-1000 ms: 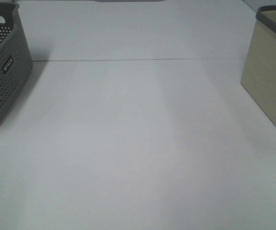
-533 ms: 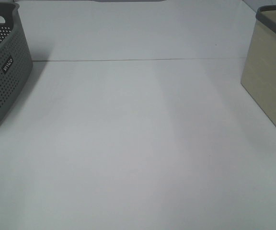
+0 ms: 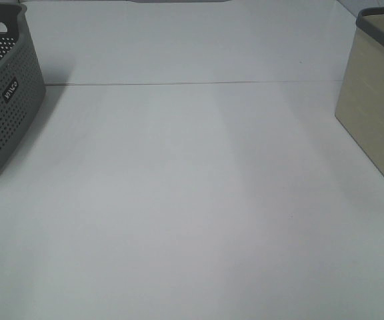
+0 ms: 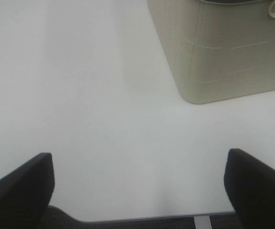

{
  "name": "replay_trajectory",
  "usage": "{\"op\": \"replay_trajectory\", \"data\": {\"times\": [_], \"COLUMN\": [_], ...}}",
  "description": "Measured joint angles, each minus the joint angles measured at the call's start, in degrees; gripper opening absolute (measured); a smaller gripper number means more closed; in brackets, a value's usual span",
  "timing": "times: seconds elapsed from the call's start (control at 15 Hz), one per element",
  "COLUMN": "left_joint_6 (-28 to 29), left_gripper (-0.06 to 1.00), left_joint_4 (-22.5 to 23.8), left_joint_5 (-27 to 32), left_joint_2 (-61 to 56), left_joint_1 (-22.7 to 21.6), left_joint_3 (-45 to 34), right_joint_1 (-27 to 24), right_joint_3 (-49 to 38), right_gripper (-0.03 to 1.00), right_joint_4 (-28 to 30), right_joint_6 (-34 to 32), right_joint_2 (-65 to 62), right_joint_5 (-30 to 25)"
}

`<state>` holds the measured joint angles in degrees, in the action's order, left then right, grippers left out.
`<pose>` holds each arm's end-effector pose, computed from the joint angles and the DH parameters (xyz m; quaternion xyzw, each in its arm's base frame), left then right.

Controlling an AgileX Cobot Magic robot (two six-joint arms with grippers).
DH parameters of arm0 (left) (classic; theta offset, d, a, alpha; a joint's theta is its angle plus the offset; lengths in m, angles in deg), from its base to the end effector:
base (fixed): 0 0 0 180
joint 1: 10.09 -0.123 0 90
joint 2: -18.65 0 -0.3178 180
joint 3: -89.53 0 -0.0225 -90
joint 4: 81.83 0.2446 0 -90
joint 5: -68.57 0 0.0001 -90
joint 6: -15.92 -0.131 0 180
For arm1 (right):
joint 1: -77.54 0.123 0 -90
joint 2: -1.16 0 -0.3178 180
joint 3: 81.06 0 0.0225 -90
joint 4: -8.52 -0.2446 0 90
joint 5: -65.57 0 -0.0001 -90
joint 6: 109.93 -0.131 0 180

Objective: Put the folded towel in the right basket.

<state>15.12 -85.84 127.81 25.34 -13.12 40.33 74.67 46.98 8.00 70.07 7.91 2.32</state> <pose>-0.0069 -0.0083 0.2603 -0.0154 0.8433 -0.0170 0.5369 -0.0071 0.0014 0.2372 0.0217 0.8742 -0.0076 0.4851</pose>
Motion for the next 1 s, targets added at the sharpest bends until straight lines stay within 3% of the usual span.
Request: {"op": "replay_trajectory", "data": {"times": [1.0], "left_joint_6": [0.0], "left_gripper": [0.99], "left_joint_4": [0.0], "left_joint_5": [0.0], "left_joint_2": [0.0], "left_joint_1": [0.0], "left_joint_3": [0.0], "right_joint_1": [0.0], "right_joint_3": [0.0], "right_gripper": [0.93], "right_joint_4": [-0.1], "right_joint_6": [0.0], "right_joint_2": [0.0], "right_joint_5": [0.0]}}
